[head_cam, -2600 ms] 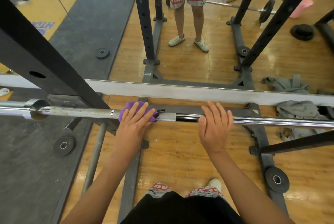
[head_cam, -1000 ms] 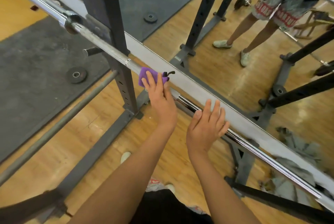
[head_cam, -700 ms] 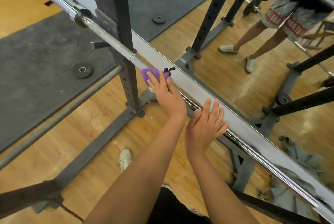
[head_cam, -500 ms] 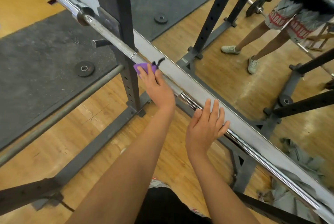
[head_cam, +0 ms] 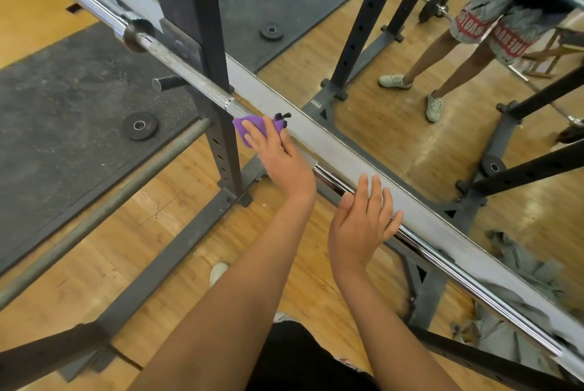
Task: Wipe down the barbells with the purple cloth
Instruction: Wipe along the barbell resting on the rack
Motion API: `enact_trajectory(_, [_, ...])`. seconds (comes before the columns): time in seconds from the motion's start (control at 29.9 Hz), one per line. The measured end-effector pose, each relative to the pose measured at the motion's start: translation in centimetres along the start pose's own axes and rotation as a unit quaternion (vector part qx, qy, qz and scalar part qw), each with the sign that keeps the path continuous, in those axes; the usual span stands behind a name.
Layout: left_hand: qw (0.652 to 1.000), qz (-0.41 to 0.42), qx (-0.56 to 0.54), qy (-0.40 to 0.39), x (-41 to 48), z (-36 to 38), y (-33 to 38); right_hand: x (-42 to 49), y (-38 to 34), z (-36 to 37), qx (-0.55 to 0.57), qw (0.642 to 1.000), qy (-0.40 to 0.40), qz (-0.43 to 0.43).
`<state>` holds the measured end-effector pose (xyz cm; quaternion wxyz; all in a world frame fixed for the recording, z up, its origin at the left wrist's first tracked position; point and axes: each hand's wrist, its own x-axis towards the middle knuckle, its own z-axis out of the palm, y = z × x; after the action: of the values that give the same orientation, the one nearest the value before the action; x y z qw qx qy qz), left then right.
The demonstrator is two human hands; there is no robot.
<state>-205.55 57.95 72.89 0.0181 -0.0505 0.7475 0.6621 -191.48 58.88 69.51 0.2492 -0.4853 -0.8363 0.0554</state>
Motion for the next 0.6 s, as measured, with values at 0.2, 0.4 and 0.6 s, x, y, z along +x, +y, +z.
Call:
enact_trajectory(0.2, [0.986,0.076,0.125,-0.074,0.7,-1.9,-2.0,-0.1,0.3,-0.3,-0.008,1.0,-0.006,-0.016])
enact_trajectory(0.4, [0.956,0.15,0.221,-0.118,3.3,-3.7,-2.7,0.0,0.1,-0.5,-0.016,1.0,-0.008,-0.017])
enact_trajectory(0.6, [0.904,0.251,0.307,-0.158,6.7,-6.5,-3.1,0.2,-0.2,-0.6,-0.002,1.0,0.0,-0.005])
